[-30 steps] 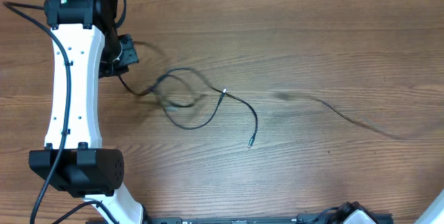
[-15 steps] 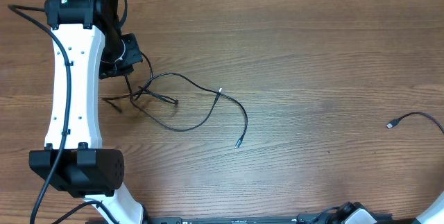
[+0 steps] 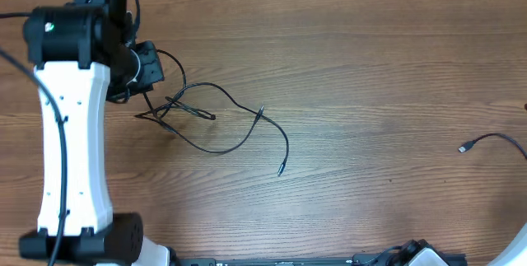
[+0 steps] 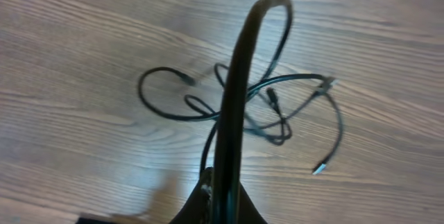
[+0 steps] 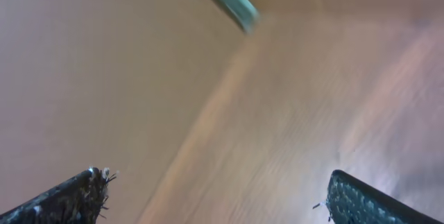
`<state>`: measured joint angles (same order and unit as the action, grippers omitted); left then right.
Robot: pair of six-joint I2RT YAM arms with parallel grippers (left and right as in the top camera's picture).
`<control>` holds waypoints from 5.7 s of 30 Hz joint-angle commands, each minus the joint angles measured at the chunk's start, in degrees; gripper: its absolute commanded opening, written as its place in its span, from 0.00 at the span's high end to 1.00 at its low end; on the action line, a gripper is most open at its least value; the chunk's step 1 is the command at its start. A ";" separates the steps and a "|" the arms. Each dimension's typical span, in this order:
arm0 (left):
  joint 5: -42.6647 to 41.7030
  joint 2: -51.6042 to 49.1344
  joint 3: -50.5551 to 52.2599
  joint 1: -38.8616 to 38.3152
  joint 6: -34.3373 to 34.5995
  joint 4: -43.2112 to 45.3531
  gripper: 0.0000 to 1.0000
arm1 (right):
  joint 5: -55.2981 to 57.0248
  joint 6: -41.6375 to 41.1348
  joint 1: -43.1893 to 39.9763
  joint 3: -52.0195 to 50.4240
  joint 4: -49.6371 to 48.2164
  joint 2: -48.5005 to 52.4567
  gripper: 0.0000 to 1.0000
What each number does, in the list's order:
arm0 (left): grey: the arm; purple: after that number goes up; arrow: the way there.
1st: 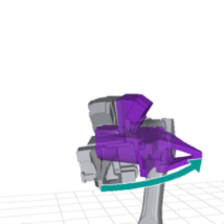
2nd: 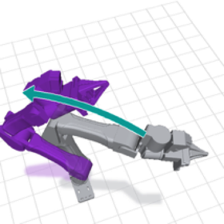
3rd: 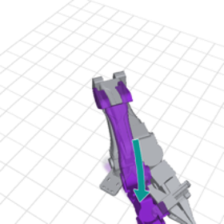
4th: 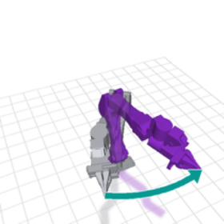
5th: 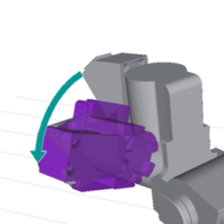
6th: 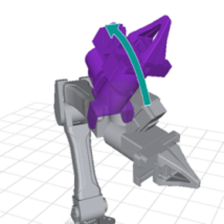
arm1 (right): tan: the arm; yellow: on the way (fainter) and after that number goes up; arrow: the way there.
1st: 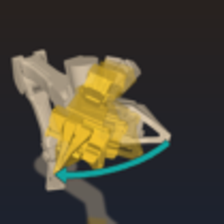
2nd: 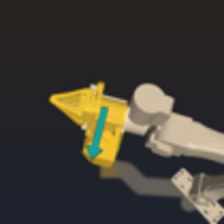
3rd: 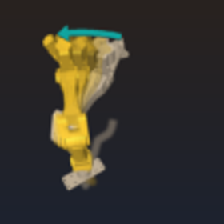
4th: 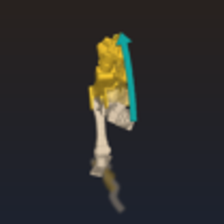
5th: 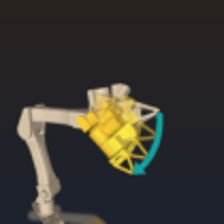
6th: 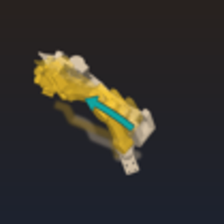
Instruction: Untangle cables
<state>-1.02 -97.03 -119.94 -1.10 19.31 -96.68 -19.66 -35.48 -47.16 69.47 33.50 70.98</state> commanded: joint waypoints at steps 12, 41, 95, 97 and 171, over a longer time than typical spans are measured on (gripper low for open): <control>-5.49 5.33 -0.09 -0.22 -1.29 -0.11 0.96 | 20.44 -18.08 6.45 -1.40 22.12 11.15 0.00; -6.54 5.33 -0.09 -0.22 -0.85 -0.11 0.96 | 20.76 19.04 16.35 -1.99 11.56 32.65 0.13; -9.22 5.33 -0.09 -0.22 -0.85 -0.11 0.95 | 23.34 8.48 11.56 -10.23 -0.11 32.65 0.53; -9.22 5.33 -0.09 -0.22 -0.85 -0.11 0.95 | 22.95 8.48 11.58 -10.23 -0.24 32.65 0.53; -19.76 5.33 -0.09 -2.69 0.85 -0.11 0.94 | -2.38 10.64 -21.31 9.79 -13.44 31.78 0.00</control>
<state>-19.57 -93.12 -119.94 -3.20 19.57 -96.71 -13.43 -26.72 -71.16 77.82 20.64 103.53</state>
